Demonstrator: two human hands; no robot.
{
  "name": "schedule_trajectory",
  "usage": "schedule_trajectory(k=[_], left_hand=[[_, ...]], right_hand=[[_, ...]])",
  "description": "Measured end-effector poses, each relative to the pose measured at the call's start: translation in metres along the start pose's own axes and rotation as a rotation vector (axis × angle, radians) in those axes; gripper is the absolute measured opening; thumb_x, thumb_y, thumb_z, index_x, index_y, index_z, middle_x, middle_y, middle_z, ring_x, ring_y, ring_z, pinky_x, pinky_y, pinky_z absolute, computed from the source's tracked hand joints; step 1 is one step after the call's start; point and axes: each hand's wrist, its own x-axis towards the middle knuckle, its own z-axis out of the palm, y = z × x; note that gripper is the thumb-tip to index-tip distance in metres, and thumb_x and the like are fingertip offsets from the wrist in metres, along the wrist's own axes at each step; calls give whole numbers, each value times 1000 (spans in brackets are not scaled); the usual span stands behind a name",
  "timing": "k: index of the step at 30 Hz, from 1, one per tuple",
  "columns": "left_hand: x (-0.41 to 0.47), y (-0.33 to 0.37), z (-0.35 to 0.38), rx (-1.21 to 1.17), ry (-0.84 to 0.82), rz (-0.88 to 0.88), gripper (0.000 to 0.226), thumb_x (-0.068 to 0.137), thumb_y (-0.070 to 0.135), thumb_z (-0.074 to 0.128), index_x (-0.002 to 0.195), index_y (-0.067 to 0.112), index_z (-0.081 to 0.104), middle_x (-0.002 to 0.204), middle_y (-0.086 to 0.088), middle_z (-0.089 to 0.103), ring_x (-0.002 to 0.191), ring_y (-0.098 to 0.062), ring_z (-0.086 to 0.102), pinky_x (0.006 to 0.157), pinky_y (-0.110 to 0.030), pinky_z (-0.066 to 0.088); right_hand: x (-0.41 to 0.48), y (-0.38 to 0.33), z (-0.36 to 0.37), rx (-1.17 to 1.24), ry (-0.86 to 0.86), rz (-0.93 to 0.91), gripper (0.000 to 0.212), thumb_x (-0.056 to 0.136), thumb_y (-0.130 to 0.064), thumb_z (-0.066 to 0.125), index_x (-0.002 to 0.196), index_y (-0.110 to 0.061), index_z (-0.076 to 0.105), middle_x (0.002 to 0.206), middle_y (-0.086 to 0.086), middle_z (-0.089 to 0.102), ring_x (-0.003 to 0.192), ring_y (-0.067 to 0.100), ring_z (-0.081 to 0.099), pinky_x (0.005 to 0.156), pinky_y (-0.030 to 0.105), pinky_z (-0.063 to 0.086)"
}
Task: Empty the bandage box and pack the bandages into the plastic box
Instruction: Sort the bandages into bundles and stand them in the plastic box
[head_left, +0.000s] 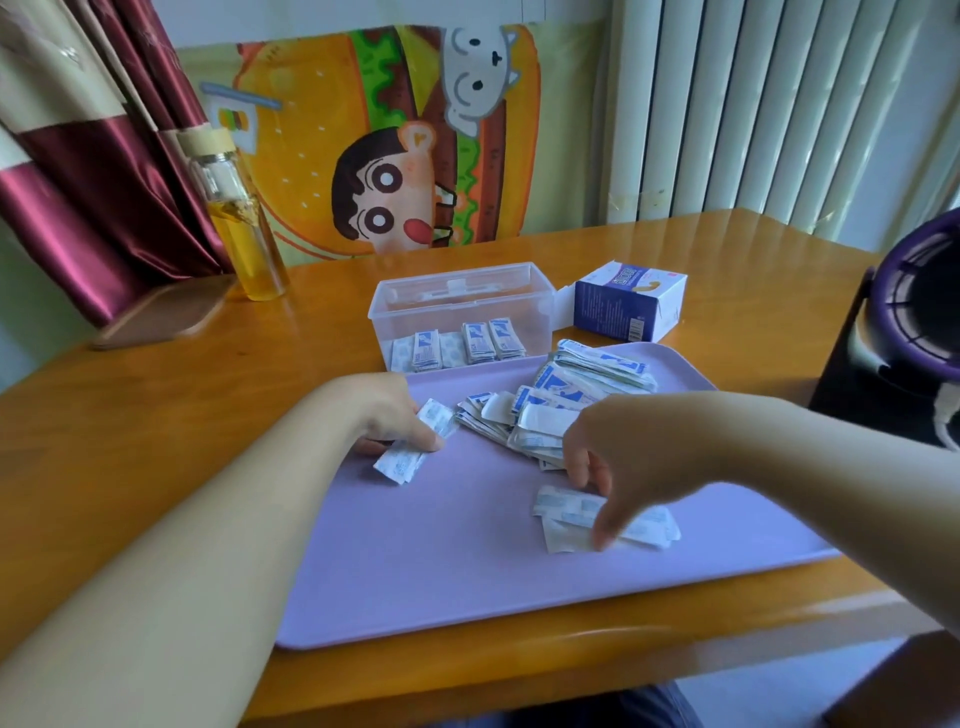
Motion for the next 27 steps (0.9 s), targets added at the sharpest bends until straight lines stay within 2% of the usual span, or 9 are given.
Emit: schedule_trajectory(k=[3, 6, 9, 13, 15, 17, 20, 24, 27], left_hand=[[-5, -1, 0, 69, 20, 16, 28, 81, 38, 71, 80, 12, 61, 68, -1, 53, 59, -16, 46, 51, -23, 34], [-6, -5, 4, 94, 60, 72, 24, 81, 40, 71, 86, 17, 65, 84, 0, 63, 79, -20, 58, 68, -29, 43], [-5, -8, 10, 69, 143, 123, 24, 78, 38, 74, 92, 24, 61, 95, 1, 66, 89, -19, 63, 79, -32, 49], [-4, -13, 12, -30, 164, 113, 36, 75, 33, 78, 102, 29, 54, 98, 2, 65, 86, -17, 65, 79, -32, 53], [-8, -16, 13, -276, 143, 135, 34, 79, 23, 75, 108, 20, 58, 97, -4, 66, 81, -19, 67, 72, -33, 56], [-19, -11, 17, -851, 49, 170, 24, 88, 8, 63, 112, 8, 60, 95, -11, 66, 69, -18, 70, 58, -30, 57], [-44, 6, 31, -1611, -120, 203, 19, 95, 5, 47, 103, 5, 64, 95, -10, 71, 66, -17, 69, 60, -25, 58], [-57, 15, 47, -1865, -257, 162, 35, 101, 26, 36, 111, 7, 63, 102, -11, 72, 88, -20, 68, 66, -29, 57], [-63, 23, 52, -1892, -317, 143, 52, 99, 46, 32, 102, 4, 63, 87, -15, 73, 72, -25, 71, 67, -37, 50]], right_hand=[[4, 3, 0, 14, -61, 13, 41, 68, -47, 78, 96, -21, 63, 84, -9, 64, 75, 11, 54, 62, 22, 40], [8, 6, -2, 14, -72, -16, 29, 72, -47, 74, 85, -23, 62, 83, -6, 66, 72, 11, 53, 64, 25, 41], [8, 13, -5, 54, 26, -10, 30, 78, -46, 68, 62, -26, 53, 62, -9, 53, 59, 9, 46, 59, 25, 36], [7, 19, -14, 273, 261, 44, 35, 78, -49, 67, 60, -21, 57, 51, -9, 49, 49, 8, 39, 53, 23, 32], [8, 16, -17, 446, 368, 40, 38, 76, -50, 69, 58, -19, 57, 45, -10, 46, 43, 7, 37, 48, 20, 30], [11, 11, -15, 606, 453, 31, 43, 74, -52, 69, 54, -18, 53, 41, -8, 46, 40, 7, 37, 45, 19, 29], [21, -2, -7, 737, 523, 6, 47, 79, -49, 66, 51, -16, 47, 36, -7, 45, 37, 8, 34, 40, 13, 27], [34, -16, -3, 747, 538, -16, 51, 83, -46, 63, 48, -15, 43, 33, -8, 44, 33, 7, 33, 37, 10, 25], [42, -28, 2, 693, 502, -24, 50, 80, -48, 66, 48, -14, 48, 38, -6, 47, 34, 6, 35, 37, 12, 28]])
